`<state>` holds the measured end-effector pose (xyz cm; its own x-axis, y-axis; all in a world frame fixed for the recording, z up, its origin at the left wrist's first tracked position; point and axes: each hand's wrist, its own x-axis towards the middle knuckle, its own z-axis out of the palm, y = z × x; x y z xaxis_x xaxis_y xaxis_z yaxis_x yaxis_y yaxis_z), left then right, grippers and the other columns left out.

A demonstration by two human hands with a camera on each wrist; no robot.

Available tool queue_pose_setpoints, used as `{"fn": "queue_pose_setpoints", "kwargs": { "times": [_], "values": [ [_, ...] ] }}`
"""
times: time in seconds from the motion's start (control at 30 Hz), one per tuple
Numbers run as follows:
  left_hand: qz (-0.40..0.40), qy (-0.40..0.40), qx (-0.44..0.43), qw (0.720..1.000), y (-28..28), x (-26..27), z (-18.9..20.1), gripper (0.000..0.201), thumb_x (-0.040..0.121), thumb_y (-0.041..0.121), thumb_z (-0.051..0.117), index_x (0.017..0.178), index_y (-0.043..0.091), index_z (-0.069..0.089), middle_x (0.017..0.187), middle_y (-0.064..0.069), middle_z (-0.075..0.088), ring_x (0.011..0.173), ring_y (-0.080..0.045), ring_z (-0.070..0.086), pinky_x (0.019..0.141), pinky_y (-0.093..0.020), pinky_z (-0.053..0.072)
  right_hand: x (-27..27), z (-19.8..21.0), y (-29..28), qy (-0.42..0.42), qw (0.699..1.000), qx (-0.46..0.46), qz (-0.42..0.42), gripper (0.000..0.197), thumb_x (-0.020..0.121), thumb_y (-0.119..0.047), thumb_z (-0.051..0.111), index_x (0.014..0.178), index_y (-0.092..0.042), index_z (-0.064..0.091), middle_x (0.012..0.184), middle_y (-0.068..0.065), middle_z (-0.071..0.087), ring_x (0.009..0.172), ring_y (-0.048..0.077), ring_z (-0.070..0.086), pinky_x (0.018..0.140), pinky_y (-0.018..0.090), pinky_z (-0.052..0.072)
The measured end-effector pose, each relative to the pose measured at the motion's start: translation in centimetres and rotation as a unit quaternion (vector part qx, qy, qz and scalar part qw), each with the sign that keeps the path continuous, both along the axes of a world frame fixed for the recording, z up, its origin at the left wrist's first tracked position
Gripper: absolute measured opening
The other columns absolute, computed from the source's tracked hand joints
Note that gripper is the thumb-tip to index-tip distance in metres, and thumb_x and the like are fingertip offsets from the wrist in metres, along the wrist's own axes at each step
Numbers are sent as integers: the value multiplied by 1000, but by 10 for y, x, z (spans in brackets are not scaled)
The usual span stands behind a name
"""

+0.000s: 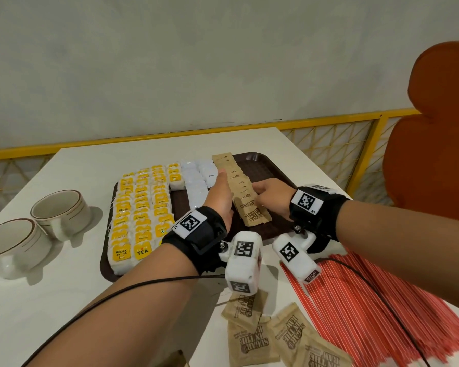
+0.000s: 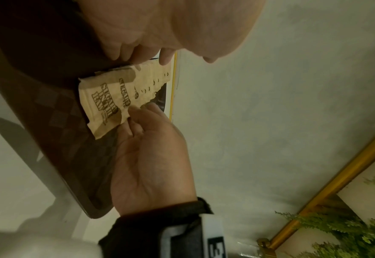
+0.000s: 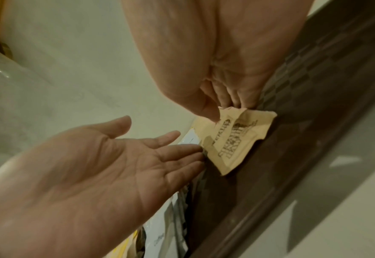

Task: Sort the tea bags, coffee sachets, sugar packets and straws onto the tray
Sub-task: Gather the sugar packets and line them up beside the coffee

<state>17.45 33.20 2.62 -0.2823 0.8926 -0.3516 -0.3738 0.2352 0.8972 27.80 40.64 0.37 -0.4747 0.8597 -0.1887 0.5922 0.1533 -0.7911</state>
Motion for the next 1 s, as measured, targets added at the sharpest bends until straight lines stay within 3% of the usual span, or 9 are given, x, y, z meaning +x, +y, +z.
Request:
{"fn": "queue_pose_setpoints", "kwargs": {
  "times": [0.1,0.33,0.43,0.5,0.67,0.73,0.83,0.9,1.0],
  "values": [
    [-3,6,4,1000,1,0,1,57,102,49,20,138,13,44,139,-15,50,121,-22,49,85,-27,36,0,1,1,9,1000,-3,-3,42,85,6,47,118,-13,66,111,10,70,105,24,65,96,45,51],
    [-8,9,11,1000,0,-2,1,55,102,48,20,140,13,41,139,-17,49,116,-23,51,73,-27,41,0,0,-3,40,999,-14,-21,32,88,4,49,111,-7,68,109,12,70,103,25,66,95,46,51],
    [-3,-2,20,1000,1,0,0,57,101,50,19,141,14,39,141,-17,46,124,-25,49,84,-30,40,-2,2,-4,44,998,-9,-32,36,88,8,46,120,-2,61,120,5,63,111,27,61,98,46,49],
    [-2,-12,25,1000,2,1,-1,61,100,53,18,142,14,39,141,-18,47,127,-28,48,89,-33,38,-4,2,-4,43,999,-9,-22,36,88,9,44,117,-3,61,120,10,65,110,27,62,97,46,50],
    [10,4,16,1000,-1,2,2,63,99,55,18,143,14,39,138,-19,50,123,-29,51,85,-34,41,-7,2,-5,43,999,-15,-13,39,86,7,44,115,-8,65,112,12,69,104,27,65,95,49,50],
    [12,6,12,1000,-4,2,4,60,100,53,18,144,15,35,144,-19,43,130,-28,44,86,-31,35,-5,5,-6,23,999,-3,-38,36,88,6,46,120,-1,60,124,18,62,114,29,59,103,45,44],
    [8,-5,12,1000,-14,5,7,57,102,49,19,144,15,34,147,-17,38,135,-27,38,84,-28,32,4,2,-1,-6,998,11,-66,50,87,9,49,136,5,44,138,20,50,127,29,47,109,39,37],
    [6,-11,8,1000,-20,7,4,55,102,49,21,142,15,37,147,-17,39,134,-26,39,83,-27,32,9,0,2,-15,998,15,-61,52,84,3,58,134,-6,48,131,14,54,115,23,54,104,39,43],
    [2,-24,-4,1000,-25,10,2,53,102,48,22,141,16,38,146,-17,39,134,-26,40,85,-28,32,14,-1,2,-47,996,28,-65,30,79,-6,71,102,-14,52,95,7,56,88,20,57,84,40,56]
  ]
}}
